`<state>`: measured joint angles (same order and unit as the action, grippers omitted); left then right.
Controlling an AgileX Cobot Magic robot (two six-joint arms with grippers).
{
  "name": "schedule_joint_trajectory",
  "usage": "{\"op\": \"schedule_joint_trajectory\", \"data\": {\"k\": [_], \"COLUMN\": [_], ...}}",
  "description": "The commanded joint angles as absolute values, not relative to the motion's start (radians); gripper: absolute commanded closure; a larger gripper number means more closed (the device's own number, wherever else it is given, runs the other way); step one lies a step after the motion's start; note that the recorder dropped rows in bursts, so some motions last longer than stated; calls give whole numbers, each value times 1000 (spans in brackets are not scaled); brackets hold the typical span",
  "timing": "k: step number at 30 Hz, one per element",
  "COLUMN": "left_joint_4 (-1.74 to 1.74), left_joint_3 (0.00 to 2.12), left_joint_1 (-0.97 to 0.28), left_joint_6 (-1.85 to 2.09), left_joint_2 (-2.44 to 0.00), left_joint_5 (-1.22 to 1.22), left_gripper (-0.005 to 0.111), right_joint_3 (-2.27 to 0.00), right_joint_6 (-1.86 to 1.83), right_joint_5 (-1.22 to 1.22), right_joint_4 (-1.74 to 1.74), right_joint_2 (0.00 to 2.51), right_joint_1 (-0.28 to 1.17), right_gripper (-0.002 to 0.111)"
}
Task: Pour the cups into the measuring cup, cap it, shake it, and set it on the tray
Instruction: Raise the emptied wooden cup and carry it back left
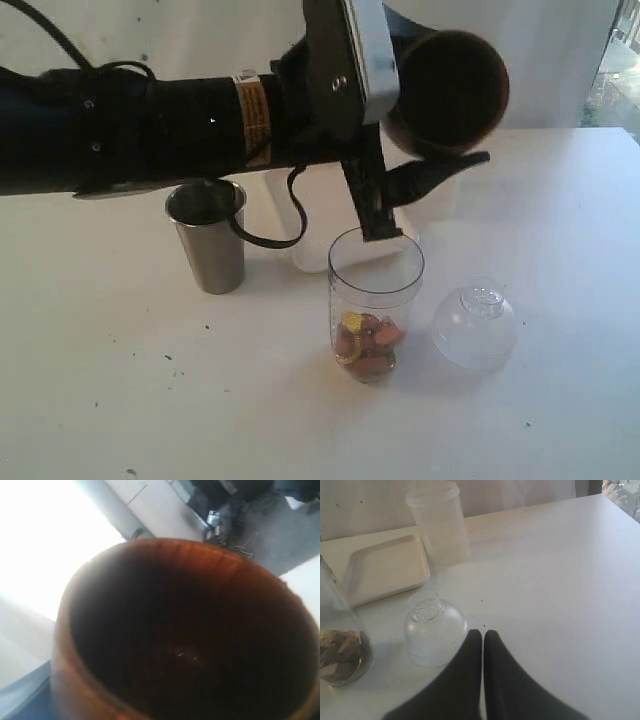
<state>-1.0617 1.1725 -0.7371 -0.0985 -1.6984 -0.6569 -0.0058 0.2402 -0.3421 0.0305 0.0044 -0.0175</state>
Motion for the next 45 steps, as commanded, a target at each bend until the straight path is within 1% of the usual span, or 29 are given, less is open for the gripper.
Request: {"op": "schedule_joint_trajectory", "data": {"k": [1, 12, 16, 19, 22, 25, 28, 30, 33, 39, 42, 45], "left_joint_4": [-1306, -1313, -1184, -1030, -929, -905, -864, -837, -794, -689, -641, -561], "left_joint_3": [1177, 1177, 1177, 1177, 1177, 1177, 1174, 1151, 1086, 875, 772, 706], "left_joint_1": [-740, -740, -740, -740, -734, -697, -637, -578, -449, -191, -89, -22], "left_joint_6": [-86, -100, -400, -598, -596, -607, -614, -637, -703, -704, -653, -584], "left_joint_2": [-1675, -1675, -1655, -1603, -1534, -1477, -1423, -1387, -1344, -1333, -1375, -1445], "left_joint_5": [-686, -687, -669, -511, -268, -102, -8, -23, -108, -342, -487, -600], "left_gripper": [107, 107, 107, 107, 107, 107, 107, 107, 107, 107, 107, 107], "right_joint_3": [0, 0, 0, 0, 0, 0, 0, 0, 0, 0, 0, 0], "right_joint_6": [239, 239, 239, 239, 239, 239, 239, 239, 239, 239, 239, 239], "right_joint_5": [-340, -340, -340, -340, -340, -340, -340, -340, -340, -340, -340, -340], "right_joint_4": [38, 36, 36, 36, 36, 36, 36, 36, 38, 38, 38, 38], "right_joint_2": [0, 0, 0, 0, 0, 0, 0, 0, 0, 0, 0, 0], "right_joint_1": [-20, -20, -20, -20, -20, -20, -20, -20, -20, -20, -20, -20], "right_gripper": [107, 107, 107, 107, 107, 107, 107, 107, 107, 107, 107, 107]}}
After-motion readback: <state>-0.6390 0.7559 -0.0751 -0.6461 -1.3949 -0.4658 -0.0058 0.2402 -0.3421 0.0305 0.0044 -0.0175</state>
